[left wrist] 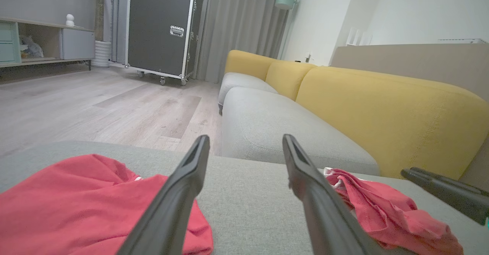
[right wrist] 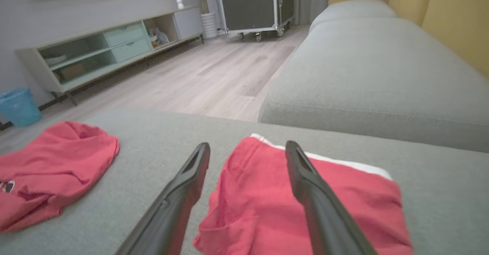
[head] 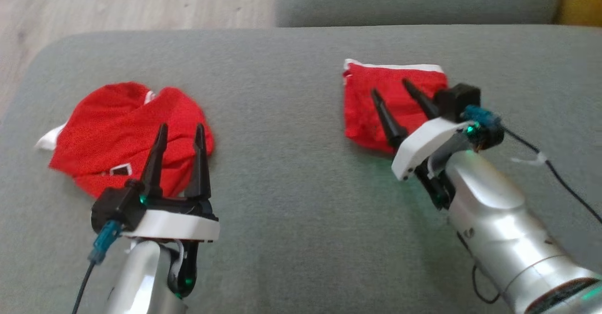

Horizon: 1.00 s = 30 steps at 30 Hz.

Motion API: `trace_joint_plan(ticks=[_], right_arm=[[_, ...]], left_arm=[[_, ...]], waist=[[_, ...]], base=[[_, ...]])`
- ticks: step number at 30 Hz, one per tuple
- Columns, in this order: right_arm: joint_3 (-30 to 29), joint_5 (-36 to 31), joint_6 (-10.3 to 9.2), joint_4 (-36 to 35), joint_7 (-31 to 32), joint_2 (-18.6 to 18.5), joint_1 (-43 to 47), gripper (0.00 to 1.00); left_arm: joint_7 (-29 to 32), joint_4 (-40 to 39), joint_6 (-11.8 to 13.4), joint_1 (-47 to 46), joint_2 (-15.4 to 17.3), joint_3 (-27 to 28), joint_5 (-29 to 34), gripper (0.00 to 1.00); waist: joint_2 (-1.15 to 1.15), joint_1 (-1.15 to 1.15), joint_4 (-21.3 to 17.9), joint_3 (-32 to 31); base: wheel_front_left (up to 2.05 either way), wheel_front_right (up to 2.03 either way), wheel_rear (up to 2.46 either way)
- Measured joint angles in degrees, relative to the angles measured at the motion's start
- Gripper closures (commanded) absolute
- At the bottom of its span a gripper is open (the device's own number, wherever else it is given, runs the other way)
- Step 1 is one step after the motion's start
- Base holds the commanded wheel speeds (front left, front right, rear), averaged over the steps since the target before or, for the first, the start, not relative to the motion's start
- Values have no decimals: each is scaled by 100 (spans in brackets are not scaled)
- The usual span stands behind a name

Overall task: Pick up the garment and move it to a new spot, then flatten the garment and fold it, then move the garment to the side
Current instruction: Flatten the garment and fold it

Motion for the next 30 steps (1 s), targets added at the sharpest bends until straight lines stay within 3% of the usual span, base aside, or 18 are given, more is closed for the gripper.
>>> trace_joint_plan(ticks=[5, 7, 12, 16, 20, 25, 29, 30], right_arm=[[-100, 182, 0, -683, -54, -407, -4, 0], [-252, 151, 0, -965, -55, -739, -4, 0], [-1029, -247, 0, -1638, -74, -1192, 207, 0], [-1807, -884, 0, -2173, -85, -1062, 874, 0], [-2640, -1526, 0, -2771, -97, -578, 1730, 0], [-3111, -2220, 0, -3372, -97, 26, 2625, 0], [-3237, -2377, 0, -3544, -97, 49, 2643, 0], [-3254, -2383, 0, -3556, -97, 57, 2620, 33]], left_arm=[[0, -58, 1, 54, 3, 47, 19, 0], [0, -121, 2, 54, 4, 85, 19, 0], [0, -223, 7, 56, 2, 149, 19, 0], [0, -268, 8, 73, 1, 189, 19, 0], [0, -263, 8, 161, -4, 244, 19, 0], [0, -215, 7, 320, -3, 326, 19, 0], [0, -218, 5, 299, -2, 282, 20, 0], [0, -218, 5, 284, -2, 257, 20, 0]], waist=[[0, 0, -306, -78], [0, 0, -458, -113], [0, 0, -799, -184], [0, 0, -1001, -197], [0, 0, -1074, -169], [0, 0, -1038, -96], [0, 0, -943, 16], [0, 0, -907, 59]], base=[[0, 0, 0], [0, 0, 0], [0, 0, 0], [0, 0, 0], [0, 0, 0], [0, 0, 0], [0, 0, 0], [0, 0, 0]])
